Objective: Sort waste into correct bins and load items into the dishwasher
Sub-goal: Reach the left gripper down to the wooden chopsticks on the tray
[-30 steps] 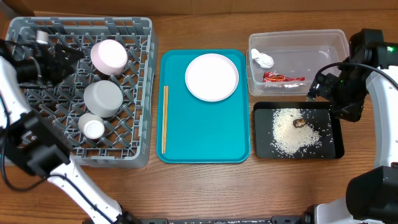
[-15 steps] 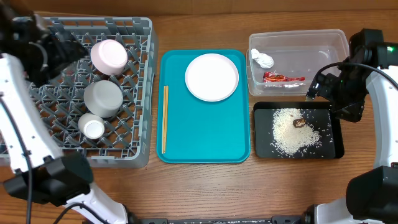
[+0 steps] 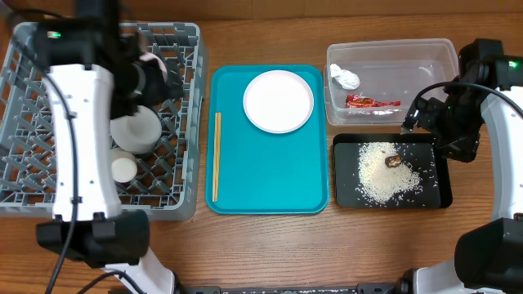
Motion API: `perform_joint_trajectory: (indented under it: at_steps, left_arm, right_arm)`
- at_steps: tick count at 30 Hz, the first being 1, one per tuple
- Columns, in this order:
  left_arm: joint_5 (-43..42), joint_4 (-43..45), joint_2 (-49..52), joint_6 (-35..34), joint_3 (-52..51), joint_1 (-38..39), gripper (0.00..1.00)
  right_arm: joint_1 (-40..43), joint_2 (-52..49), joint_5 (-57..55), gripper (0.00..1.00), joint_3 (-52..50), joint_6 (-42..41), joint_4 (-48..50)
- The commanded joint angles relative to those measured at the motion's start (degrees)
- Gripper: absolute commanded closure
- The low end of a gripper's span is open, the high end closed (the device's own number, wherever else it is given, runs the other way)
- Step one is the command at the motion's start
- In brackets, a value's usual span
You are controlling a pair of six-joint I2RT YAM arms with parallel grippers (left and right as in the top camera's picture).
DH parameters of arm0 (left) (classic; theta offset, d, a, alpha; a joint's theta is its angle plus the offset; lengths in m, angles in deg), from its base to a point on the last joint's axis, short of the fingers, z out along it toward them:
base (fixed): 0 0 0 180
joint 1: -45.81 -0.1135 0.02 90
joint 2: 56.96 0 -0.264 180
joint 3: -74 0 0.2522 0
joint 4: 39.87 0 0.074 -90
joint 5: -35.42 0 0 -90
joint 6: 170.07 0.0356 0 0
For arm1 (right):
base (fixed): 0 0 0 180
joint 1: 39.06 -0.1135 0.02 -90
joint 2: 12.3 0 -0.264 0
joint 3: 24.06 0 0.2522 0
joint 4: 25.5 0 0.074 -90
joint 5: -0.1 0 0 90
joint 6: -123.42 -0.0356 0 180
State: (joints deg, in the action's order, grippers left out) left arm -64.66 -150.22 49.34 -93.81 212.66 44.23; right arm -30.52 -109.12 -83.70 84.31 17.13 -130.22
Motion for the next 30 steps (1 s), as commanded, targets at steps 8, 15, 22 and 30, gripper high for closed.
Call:
perform_joint_trajectory:
  at_steps: [8,15,22,30]
  left_arm:
    - [14.1,0.1,-15.0,-16.2,-17.7,16.6,0.00]
    - [20.6,12.2,-15.1,-19.3,-27.5,27.5,0.00]
    - [19.0,24.7,-12.5,-19.9,-38.6,28.1,0.00]
    - [18.6,31.9,-4.4,-14.7,-43.1,27.2,0.00]
  right_arm:
    - [0.2,1.7,0.3,0.00,1.6,0.2,0.3]
    - [0.2,1.7,0.3,0.00,1.6,0.2,0.6]
    - [0.2,1.7,0.3,0.00,1.6,0.2,0.6]
    - [0.2,1.7,0.3,0.00,1.4,0.2,0.6]
